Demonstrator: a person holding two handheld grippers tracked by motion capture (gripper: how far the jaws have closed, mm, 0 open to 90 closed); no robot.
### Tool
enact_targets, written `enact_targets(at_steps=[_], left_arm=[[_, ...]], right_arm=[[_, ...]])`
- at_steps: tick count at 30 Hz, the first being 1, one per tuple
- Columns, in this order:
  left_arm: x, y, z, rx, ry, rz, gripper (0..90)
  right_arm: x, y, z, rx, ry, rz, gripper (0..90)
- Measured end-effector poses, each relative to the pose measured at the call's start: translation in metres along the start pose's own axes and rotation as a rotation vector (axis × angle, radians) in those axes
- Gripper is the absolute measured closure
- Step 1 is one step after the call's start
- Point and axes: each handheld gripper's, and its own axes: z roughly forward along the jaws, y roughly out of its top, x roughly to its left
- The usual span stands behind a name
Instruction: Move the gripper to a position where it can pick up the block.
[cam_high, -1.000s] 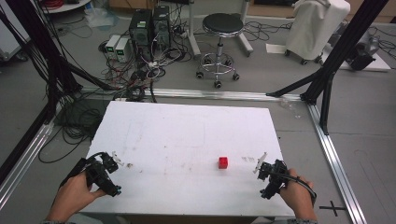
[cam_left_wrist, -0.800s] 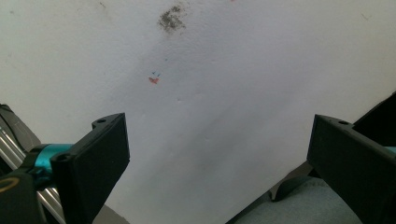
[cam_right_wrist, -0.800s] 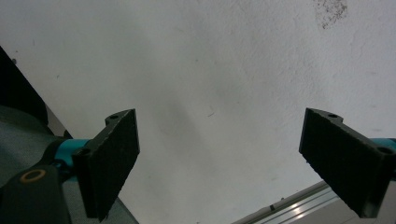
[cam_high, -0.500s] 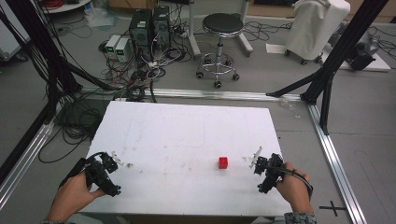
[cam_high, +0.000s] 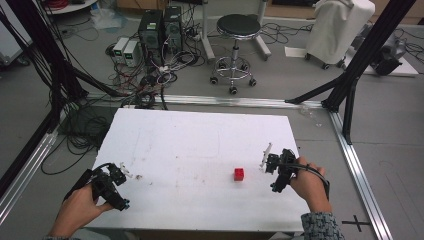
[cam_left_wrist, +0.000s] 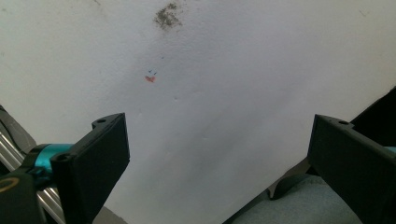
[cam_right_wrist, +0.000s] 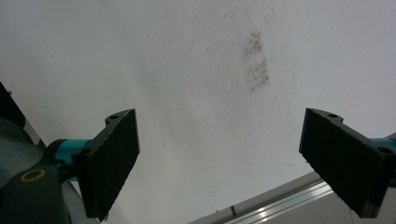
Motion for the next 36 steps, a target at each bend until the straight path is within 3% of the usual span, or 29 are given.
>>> enact_targets(at_steps=[9, 22, 36], left_arm=[[0.000, 0.000, -0.001, 0.004, -0.007, 0.001, 6.1], [0.000, 0.000, 0.000, -0.001, -0.005, 0.002, 6.1], [-0.001, 0.002, 0.003, 0.009, -0.009, 0.010, 6.1]], right_arm=[[-0.005, 0.019, -0.006, -0.042, 0.024, -0.071, 11.6], [-0.008, 0.046, 0.003, -0.003, 0.023, -0.173, 11.6], [-0.005, 0.073, 0.016, -0.022, 0.037, -0.275, 11.6]])
